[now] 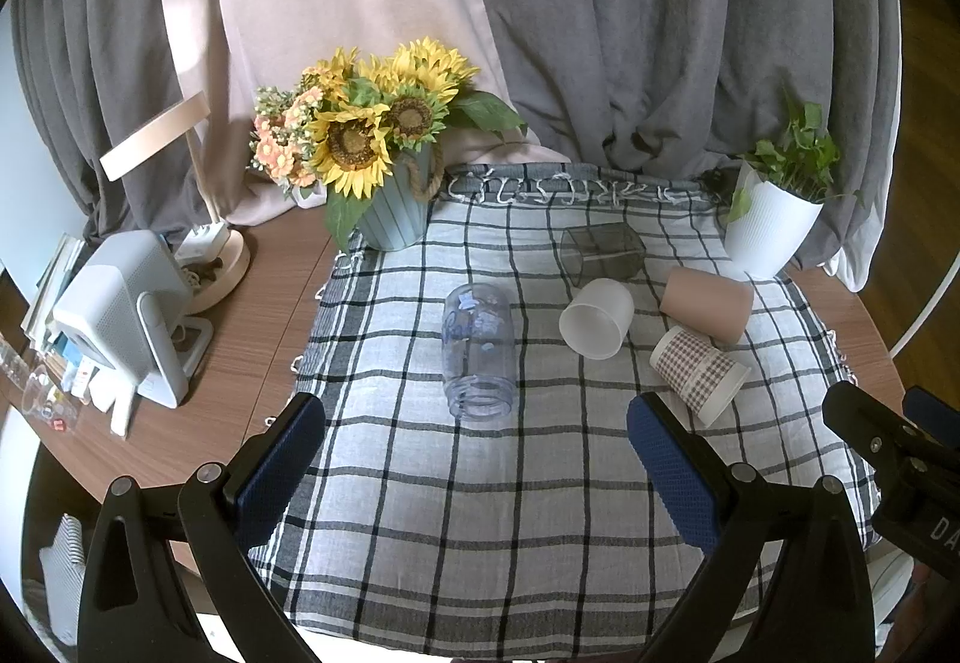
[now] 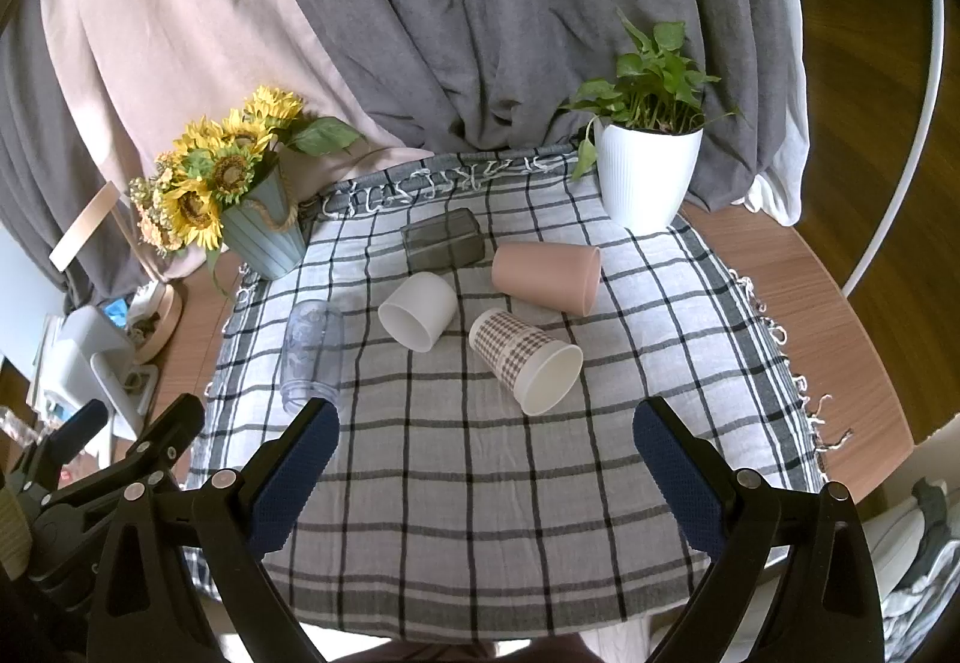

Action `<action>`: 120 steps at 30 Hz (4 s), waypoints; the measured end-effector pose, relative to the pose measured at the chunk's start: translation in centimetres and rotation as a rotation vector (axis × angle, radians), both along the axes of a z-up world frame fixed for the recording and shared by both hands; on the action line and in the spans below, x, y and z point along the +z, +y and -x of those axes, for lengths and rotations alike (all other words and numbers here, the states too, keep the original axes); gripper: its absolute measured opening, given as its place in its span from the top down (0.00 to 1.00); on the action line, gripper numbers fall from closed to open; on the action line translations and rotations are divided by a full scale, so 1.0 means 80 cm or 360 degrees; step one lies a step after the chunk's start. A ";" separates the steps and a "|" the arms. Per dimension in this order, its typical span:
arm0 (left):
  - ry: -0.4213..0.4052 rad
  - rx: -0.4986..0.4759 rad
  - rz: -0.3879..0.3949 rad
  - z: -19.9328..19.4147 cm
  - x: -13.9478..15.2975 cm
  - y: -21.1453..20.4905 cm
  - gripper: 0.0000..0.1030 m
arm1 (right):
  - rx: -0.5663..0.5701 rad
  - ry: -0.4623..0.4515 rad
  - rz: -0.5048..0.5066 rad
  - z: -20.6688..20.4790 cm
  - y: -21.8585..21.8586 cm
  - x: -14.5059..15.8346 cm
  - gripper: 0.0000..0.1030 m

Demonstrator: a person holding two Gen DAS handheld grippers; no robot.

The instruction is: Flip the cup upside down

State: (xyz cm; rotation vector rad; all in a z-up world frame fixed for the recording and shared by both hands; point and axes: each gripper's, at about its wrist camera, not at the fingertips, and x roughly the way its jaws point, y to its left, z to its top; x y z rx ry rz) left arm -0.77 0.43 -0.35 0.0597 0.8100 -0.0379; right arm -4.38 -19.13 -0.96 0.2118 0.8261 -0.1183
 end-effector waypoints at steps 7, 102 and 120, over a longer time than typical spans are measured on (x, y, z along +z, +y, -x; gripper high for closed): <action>0.0007 -0.0005 0.0001 0.000 -0.001 0.001 0.00 | 0.0000 0.0003 0.0000 -0.002 -0.003 -0.001 0.04; 0.0556 0.0311 -0.0155 -0.185 -0.098 -0.136 0.00 | 0.0566 0.0887 0.0639 -0.308 -0.082 -0.106 0.27; 0.0562 0.0129 -0.0167 -0.130 -0.093 -0.015 0.00 | 0.0276 0.0790 0.0073 -0.180 -0.016 -0.066 0.26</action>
